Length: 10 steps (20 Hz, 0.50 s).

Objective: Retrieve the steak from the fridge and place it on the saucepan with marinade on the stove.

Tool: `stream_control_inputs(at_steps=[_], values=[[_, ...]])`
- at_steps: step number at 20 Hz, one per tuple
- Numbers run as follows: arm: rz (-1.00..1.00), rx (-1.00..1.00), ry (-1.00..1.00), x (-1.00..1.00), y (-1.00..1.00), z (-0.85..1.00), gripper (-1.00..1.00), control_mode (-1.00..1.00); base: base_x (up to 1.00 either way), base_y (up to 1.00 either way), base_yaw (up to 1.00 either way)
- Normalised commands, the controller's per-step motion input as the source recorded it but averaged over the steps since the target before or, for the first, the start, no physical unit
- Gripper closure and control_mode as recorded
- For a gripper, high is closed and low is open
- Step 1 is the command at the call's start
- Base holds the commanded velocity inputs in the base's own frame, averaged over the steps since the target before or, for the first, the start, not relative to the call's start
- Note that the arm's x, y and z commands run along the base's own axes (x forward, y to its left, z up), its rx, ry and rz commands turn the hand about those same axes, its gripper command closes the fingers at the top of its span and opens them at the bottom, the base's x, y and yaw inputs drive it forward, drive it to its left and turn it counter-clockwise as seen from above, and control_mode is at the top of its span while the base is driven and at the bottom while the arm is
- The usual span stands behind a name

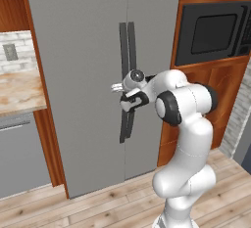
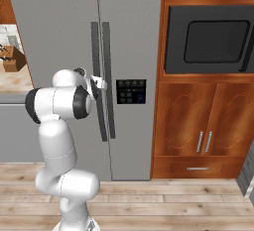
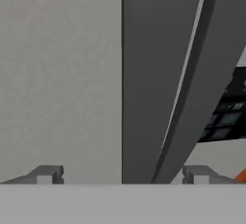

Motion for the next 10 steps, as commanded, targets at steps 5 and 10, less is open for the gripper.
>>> stream_control_inputs(at_steps=[5,10], values=[[0.00,0.00,0.00,0.20,-0.32,0.00,-1.00,-1.00,0.00,0.00,0.00],[0.00,0.00,0.00,0.27,0.00,0.00,-1.00,-1.00,0.00,0.00,0.00]])
